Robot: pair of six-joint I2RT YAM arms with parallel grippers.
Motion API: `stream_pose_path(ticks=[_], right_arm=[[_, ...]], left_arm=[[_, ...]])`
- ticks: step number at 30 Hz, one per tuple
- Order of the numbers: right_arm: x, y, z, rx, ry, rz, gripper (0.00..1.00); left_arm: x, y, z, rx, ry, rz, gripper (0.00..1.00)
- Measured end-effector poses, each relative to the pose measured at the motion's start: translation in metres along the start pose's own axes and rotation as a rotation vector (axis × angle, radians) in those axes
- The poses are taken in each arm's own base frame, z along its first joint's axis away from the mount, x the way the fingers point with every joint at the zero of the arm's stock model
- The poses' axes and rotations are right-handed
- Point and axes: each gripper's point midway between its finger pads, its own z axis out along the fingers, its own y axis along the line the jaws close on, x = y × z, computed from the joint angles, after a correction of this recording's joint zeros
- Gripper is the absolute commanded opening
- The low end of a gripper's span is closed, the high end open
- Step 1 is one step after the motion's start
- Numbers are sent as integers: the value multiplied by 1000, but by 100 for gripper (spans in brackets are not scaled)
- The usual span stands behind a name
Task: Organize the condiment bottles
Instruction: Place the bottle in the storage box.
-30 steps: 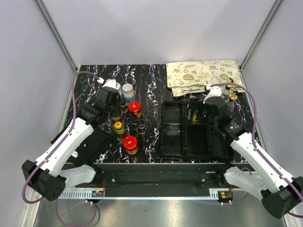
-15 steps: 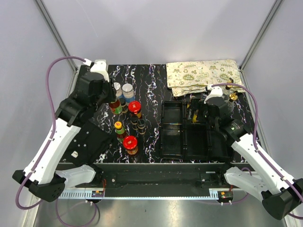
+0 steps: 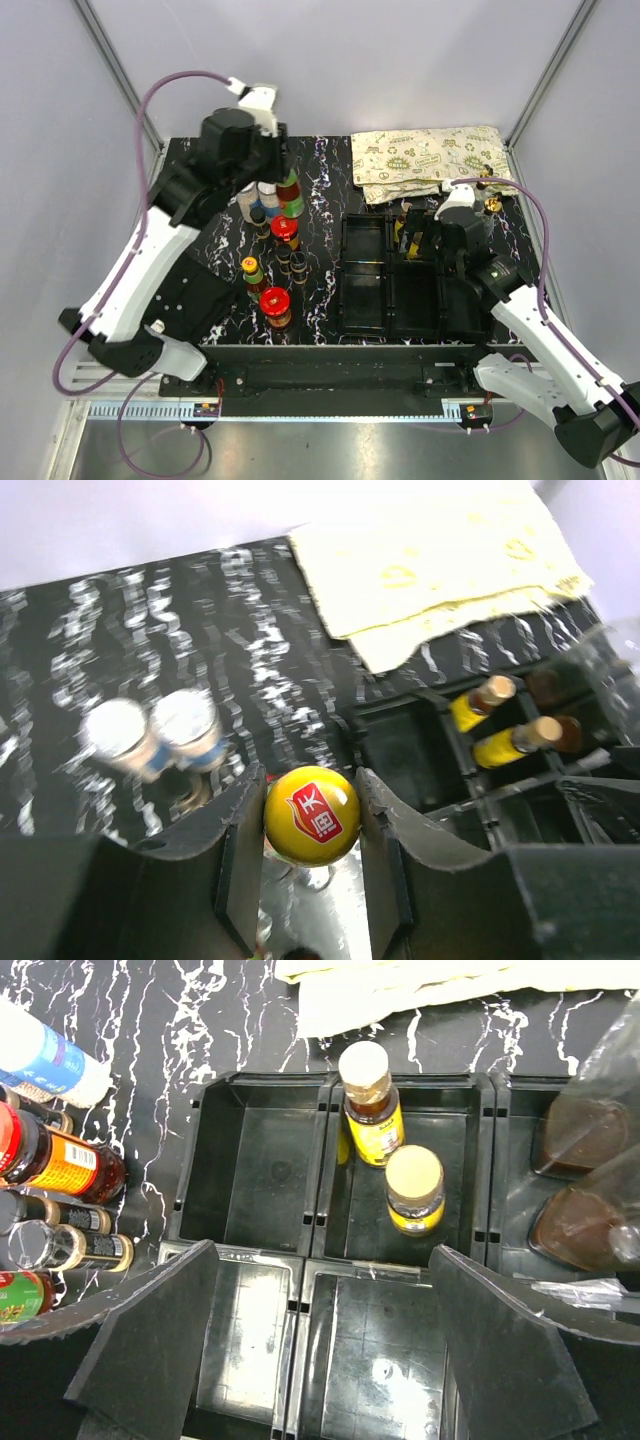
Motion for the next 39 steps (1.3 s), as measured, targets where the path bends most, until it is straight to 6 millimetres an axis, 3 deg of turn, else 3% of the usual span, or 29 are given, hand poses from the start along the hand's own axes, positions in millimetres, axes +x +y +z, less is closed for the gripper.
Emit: stream_pose_path(ticks=[4,8,13,24,39], right_arm=[[-1,-6,-2,32,-10,12,97],[-2,-15,-4,83,-13,22,97],[-3,-29,-11,153,-29,47,98],[-16,-43,-32,202,-107,110,99],[-14,-45,-33,212,-103,114,100]], left_arm=[[6,-39,37,83,34,37,0],[25,-71,73,159,82,54,0],[54,-98,112,215,144,57,0],[72,-127,150,269,105,66,0],[154,-131,201,271,182,131,0]])
